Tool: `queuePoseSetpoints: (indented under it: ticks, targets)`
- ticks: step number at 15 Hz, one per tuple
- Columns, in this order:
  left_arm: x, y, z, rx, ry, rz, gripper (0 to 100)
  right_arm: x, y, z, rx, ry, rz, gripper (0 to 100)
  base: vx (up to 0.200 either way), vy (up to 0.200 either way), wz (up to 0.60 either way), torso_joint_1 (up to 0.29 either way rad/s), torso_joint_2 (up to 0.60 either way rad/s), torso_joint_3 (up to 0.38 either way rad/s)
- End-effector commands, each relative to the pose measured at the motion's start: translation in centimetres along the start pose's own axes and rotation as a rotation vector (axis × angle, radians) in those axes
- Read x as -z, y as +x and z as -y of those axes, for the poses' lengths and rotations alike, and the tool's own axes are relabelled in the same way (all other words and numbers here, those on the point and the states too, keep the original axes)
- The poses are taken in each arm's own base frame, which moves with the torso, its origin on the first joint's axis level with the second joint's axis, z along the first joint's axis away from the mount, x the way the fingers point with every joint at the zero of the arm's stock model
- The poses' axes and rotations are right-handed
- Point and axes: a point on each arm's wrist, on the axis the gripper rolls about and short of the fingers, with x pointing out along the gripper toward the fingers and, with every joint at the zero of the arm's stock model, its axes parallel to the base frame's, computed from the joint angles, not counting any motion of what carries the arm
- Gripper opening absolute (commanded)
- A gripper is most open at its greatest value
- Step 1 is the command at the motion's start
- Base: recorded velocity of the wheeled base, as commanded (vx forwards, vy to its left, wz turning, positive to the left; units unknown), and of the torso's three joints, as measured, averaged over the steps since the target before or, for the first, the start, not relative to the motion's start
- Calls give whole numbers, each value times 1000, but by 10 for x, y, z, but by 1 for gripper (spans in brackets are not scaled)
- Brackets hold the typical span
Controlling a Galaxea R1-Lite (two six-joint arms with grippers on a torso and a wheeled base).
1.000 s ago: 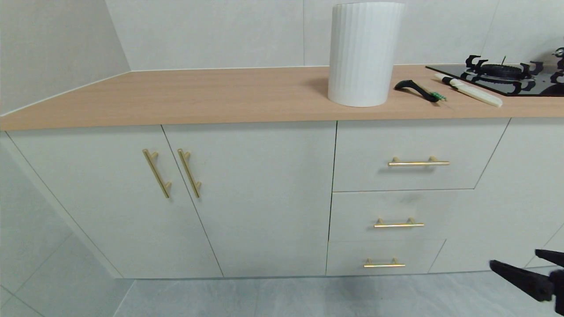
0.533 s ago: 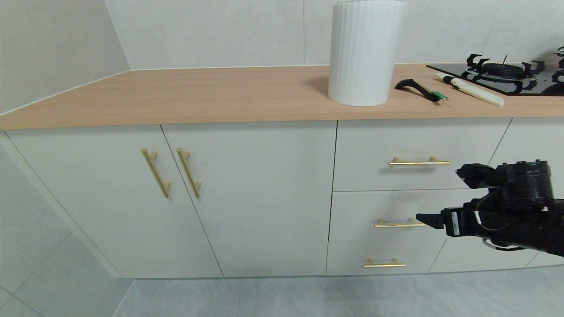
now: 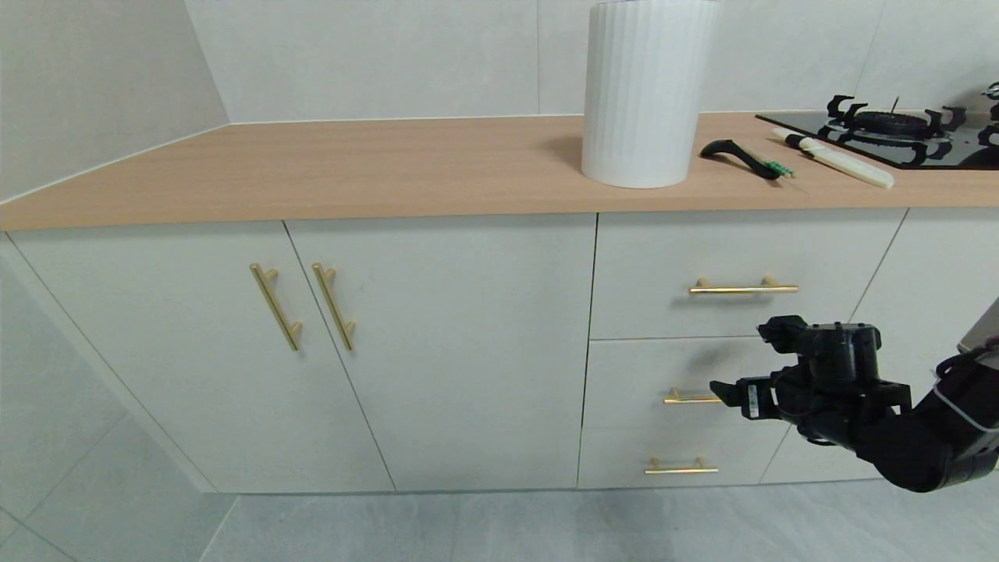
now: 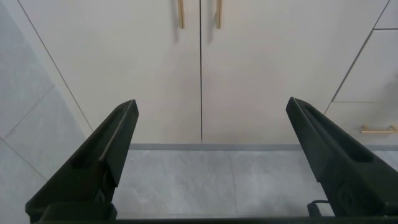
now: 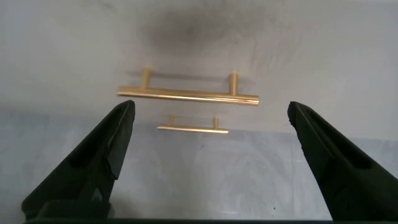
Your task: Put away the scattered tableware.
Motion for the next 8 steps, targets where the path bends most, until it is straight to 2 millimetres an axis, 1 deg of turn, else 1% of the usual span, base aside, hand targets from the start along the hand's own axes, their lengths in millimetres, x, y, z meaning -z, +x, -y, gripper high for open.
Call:
queuePoseSetpoints:
  ticks: [1, 4, 6, 8]
  targets:
    - [0, 0, 0, -1, 0, -1, 100, 20, 18, -3, 10, -5, -33, 100, 0, 0, 0, 0, 0, 0]
    - [0, 0, 0, -1, 0, -1, 100, 33, 36, -3, 83, 0, 6, 100, 0, 0, 0, 0, 0, 0]
    - [0, 0, 0, -1, 0, -1, 100, 34, 41, -4, 98, 5, 49, 100, 0, 0, 0, 0, 0, 0]
    - [0, 0, 0, -1, 0, -1, 100, 36, 45, -4, 99, 5, 45, 100, 0, 0, 0, 0, 0, 0]
